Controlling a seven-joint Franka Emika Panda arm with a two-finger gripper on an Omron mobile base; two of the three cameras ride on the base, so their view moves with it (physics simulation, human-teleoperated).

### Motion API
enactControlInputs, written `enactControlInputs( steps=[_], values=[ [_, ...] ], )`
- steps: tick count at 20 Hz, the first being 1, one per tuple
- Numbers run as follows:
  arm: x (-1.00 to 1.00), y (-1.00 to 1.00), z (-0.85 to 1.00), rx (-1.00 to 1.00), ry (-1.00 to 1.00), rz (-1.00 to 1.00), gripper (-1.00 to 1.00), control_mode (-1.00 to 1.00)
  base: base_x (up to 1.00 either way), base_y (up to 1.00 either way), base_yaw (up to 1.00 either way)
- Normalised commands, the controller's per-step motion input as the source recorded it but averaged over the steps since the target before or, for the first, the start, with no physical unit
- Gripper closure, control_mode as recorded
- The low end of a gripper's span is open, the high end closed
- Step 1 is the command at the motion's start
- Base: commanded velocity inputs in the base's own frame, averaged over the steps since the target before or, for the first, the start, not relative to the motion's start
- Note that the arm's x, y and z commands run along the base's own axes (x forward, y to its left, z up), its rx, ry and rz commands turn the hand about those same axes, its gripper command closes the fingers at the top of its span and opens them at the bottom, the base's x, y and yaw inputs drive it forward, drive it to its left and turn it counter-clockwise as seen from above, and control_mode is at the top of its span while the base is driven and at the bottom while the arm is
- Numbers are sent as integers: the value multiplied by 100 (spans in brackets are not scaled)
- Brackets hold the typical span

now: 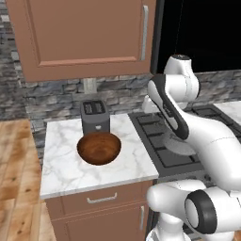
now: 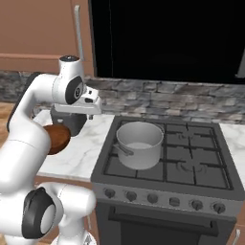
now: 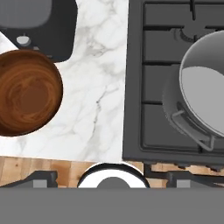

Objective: Open the cabinet and move the ladle to the pot. Then close the cabinet.

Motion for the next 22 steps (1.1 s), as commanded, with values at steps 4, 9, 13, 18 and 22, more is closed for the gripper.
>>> enactControlInputs(
  steps=[4, 9, 13, 18, 22],
  values=[
    [0, 0, 0, 0, 0, 0, -100, 100, 3, -33, -4],
    [0, 0, 0, 0, 0, 0, -100, 100, 17, -5, -4],
    [0, 0, 0, 0, 0, 0, -100, 100, 38, 0, -2],
    [0, 0, 0, 0, 0, 0, -100, 100, 54, 0, -1],
    [0, 0, 0, 0, 0, 0, -100, 100, 43, 0, 0]
  ],
)
